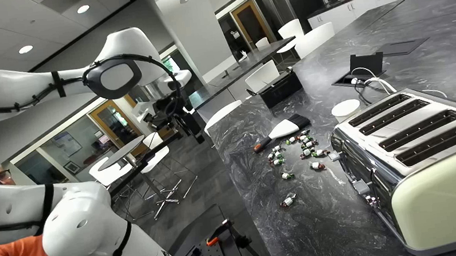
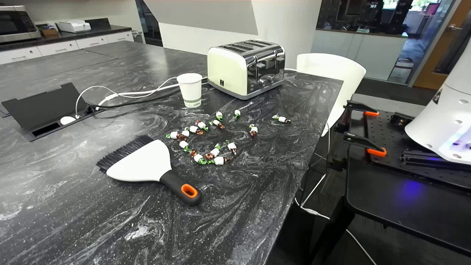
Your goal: Pull down the left toaster lever.
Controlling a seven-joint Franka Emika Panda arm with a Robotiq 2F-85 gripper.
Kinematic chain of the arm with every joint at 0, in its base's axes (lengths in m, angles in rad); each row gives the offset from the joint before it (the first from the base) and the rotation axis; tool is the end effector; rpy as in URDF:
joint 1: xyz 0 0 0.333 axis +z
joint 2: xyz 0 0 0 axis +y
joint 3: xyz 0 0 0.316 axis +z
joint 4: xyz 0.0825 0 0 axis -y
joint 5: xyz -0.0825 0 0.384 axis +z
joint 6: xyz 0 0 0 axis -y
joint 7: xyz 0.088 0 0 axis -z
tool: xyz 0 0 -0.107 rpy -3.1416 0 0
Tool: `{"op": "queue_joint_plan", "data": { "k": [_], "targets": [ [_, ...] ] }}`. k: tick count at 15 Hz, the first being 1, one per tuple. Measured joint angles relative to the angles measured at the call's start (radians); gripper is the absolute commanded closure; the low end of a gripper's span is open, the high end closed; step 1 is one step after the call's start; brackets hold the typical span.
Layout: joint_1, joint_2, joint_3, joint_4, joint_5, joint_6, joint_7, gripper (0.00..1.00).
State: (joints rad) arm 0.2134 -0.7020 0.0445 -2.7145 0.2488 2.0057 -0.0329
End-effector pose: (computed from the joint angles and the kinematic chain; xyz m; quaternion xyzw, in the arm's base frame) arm 0.3151 0.0977 0.4314 -0.9914 -0.0866 0.0133 0.0972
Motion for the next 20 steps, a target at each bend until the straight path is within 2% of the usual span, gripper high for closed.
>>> {"op": "queue_joint_plan", "data": {
  "k": [5,6,8,12,15,17,20],
  "targets": [
    [-0.167,0.108,-0.021,0.018,-0.127,0.176,0.019,0.00],
    [-0.197,0.146,-0.029,0.029,-0.151,0.216,0.019,0.25],
    [-0.243,0.232,-0.044,0.057,-0.193,0.292,0.021,0.34],
    [-0.281,0.409,-0.061,0.119,-0.229,0.429,0.027,0.66],
    [-0.300,0.531,-0.068,0.161,-0.265,0.536,0.096,0.90],
    [-0.315,0.601,-0.069,0.186,-0.317,0.594,0.175,0.99],
    [-0.326,0.679,-0.078,0.215,-0.408,0.645,0.296,1.00]
  ]
}}
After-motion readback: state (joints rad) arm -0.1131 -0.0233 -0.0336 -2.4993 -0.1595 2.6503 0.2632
